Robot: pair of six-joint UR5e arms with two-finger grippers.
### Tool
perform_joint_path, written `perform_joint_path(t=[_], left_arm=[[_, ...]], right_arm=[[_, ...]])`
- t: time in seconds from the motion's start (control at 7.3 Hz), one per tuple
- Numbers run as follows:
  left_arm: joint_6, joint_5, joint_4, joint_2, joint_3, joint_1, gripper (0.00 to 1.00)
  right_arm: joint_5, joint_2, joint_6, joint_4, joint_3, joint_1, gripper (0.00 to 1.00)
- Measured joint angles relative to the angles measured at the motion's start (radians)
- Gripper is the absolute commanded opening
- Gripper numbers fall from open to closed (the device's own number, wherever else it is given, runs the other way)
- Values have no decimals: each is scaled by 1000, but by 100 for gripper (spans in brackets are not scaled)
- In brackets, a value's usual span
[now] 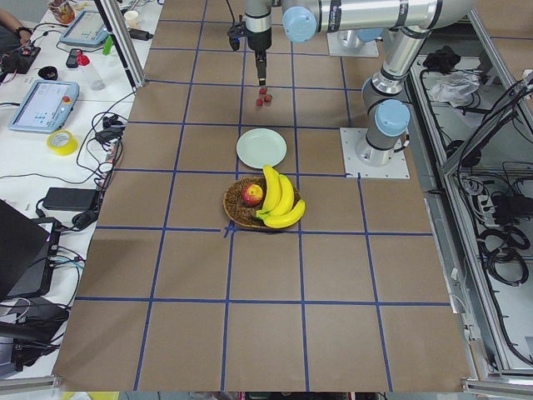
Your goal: Collect all strawberries into plate
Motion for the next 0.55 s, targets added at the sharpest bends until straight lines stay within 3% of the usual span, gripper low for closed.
perform_joint_path(t=[0.14, 0.27, 0.55], left_arm=[[-8, -48, 59, -18, -18, -1, 100], [-36, -78, 125, -40, -47, -5, 100], [-173, -92, 230, -90, -95, -41, 100]], right_arm=[[-9, -5, -18, 136, -141, -12, 100], [-6, -17, -39, 197, -221, -8, 100], [-5, -31, -119, 205, -227, 5, 95]])
